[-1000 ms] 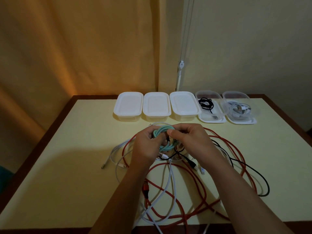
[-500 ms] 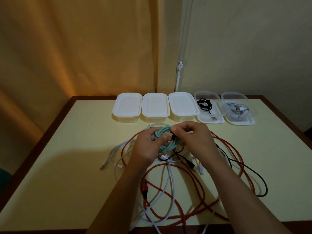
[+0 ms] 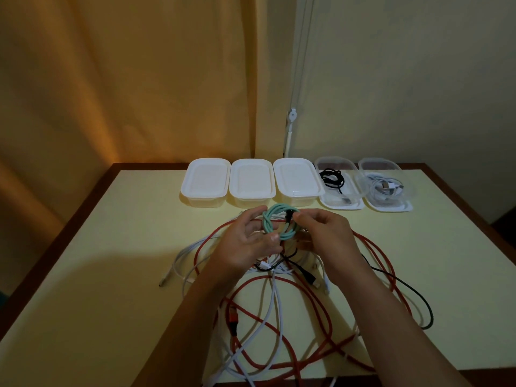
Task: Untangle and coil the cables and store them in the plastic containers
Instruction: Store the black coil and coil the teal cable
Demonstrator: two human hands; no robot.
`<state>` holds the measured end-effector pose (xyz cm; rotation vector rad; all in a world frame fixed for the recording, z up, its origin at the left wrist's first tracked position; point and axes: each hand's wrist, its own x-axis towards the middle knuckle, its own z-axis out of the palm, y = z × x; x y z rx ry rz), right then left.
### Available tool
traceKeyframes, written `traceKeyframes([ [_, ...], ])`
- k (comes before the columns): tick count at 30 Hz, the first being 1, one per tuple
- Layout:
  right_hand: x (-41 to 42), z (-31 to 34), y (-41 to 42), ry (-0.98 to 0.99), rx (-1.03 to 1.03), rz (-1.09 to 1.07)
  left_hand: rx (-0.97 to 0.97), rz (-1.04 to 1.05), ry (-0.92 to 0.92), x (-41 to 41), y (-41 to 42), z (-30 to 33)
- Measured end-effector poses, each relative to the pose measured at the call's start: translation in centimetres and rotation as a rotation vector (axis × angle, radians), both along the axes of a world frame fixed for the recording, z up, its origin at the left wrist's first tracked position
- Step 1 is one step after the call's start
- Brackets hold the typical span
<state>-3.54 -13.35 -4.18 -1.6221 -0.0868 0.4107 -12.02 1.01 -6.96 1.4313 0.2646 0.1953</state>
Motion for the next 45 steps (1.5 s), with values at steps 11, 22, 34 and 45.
traceKeyframes([
  [11,-0.2,0.3,-0.1,0.081,0.048,0.065,0.055,0.178,0.024,1.0,-1.3,-0.2],
  [22,0.2,0.4,-0.9,0.141,0.062,0.128,0.132,0.162,0.047,1.2,-2.1,-0.3],
  [34,2.0,0.7,-2.6,0.041,0.092,0.019,0.219,0.184,0.019,1.8,-3.3,-0.7],
  [45,15.6,2.0,-4.2,-0.175,-0.144,-0.273,0.605,0.245,0.015,2.3,-2.9,-1.5],
])
